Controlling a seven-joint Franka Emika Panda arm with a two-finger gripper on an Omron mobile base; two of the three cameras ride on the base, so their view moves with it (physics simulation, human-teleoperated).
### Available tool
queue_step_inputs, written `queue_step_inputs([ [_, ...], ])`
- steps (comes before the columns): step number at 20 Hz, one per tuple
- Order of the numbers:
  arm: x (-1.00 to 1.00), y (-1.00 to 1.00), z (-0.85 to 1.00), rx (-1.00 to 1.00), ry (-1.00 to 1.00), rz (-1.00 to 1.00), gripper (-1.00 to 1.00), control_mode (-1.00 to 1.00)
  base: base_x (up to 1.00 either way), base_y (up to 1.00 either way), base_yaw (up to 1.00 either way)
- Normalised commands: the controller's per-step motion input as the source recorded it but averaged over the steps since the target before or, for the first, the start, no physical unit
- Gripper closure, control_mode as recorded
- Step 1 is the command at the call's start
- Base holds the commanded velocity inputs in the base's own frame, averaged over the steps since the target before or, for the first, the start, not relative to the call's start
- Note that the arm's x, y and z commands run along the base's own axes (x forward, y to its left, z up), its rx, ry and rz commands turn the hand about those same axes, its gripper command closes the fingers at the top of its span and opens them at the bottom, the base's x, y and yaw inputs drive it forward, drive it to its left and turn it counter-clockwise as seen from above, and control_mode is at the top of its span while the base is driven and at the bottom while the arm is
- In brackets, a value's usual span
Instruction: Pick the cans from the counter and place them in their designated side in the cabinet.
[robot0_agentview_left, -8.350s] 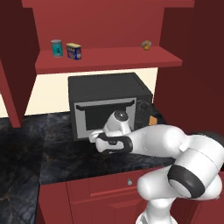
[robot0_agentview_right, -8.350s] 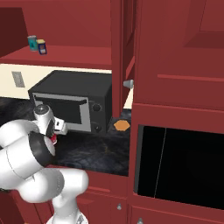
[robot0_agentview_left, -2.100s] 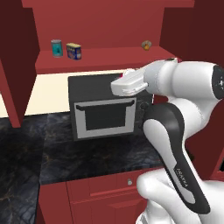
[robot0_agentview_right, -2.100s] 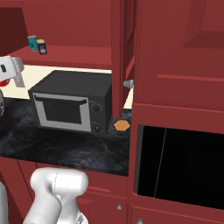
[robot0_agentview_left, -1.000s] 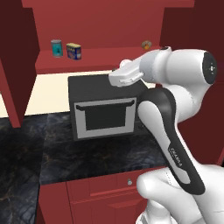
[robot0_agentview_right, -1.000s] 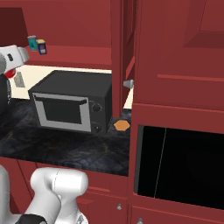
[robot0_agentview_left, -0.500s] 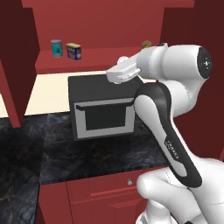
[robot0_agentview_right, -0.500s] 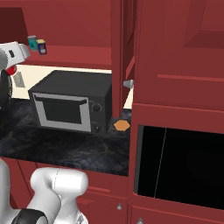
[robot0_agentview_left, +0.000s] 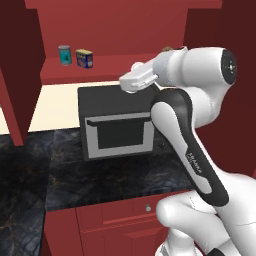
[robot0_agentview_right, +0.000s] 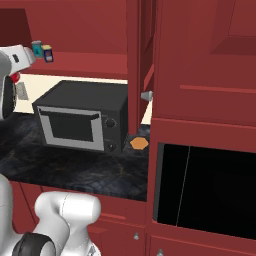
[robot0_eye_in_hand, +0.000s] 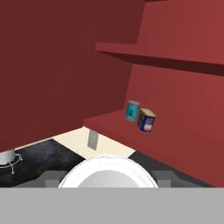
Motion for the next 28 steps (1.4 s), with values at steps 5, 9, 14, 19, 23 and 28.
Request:
queue_step_inputs([
  [5, 0.11, 0.11, 0.0, -0.01, 0.0, 0.0, 1.0, -1.0, 0.0, 0.0, 0.0],
  [9, 0.13, 0.12, 0.0, -0.01, 0.0, 0.0, 1.0, -1.0, 0.0, 0.0, 0.0],
  [14, 0.27, 0.03, 0.0, 0.0, 0.01, 0.0, 1.0, -1.0, 0.0, 0.0, 0.0],
  [19, 0.24, 0.13, 0.0, 0.0, 0.01, 0.0, 1.0, -1.0, 0.0, 0.0, 0.0],
  [23, 0.21, 0.11, 0.0, 0.0, 0.01, 0.01, 1.0, -1.0, 0.0, 0.0, 0.0],
  [28, 0.21, 0.14, 0.0, 0.0, 0.03, 0.01, 1.0, -1.0, 0.0, 0.0, 0.0],
])
